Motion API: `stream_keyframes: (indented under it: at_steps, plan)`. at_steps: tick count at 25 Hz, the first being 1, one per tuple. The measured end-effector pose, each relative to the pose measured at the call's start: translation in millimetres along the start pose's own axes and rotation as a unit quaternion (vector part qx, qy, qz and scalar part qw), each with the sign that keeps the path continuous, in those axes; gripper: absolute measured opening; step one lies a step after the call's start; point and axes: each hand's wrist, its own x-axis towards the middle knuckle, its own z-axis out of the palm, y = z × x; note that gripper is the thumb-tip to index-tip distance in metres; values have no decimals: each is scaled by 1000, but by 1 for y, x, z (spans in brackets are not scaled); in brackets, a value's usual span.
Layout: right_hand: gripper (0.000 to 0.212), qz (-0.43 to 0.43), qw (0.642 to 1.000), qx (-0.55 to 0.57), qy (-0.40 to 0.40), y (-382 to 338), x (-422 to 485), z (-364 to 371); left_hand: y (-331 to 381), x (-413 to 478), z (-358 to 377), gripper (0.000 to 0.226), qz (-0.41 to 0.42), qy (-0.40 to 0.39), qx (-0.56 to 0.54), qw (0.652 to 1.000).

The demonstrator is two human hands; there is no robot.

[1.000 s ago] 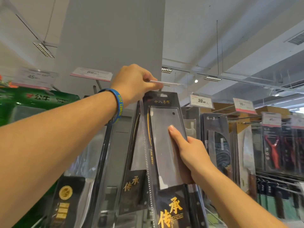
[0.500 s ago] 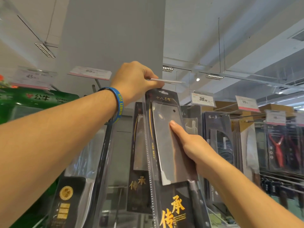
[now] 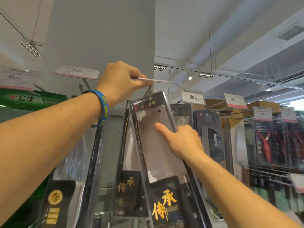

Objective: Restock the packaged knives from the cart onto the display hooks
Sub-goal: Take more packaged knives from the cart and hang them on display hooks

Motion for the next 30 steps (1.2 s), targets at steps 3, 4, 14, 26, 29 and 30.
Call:
stream_keyframes:
  at_steps: [3,4,14,26,29,30]
  plan:
    - [72,105,966,194,-135,7,2,25,-7,-2,-3,37,15,-9,14,1000]
    - [78,115,965,186,-142,8,5,37,-7,-2,-3,38,19,-14,17,1000]
    - [93,71,990,22,-116,13,38,105,-19,-28,12,33,97,20,142,985]
    - [70,-86,989,58,109,38,-17,98,-80,-126,32,52,5,43,85,995]
    - [33,-247,952,138,115,26,-28,92,-114,-153,27,51,-78,53,117,989]
    - [22,-262,948,169,64,20,-32,93,-123,-160,23,55,-100,61,130,985]
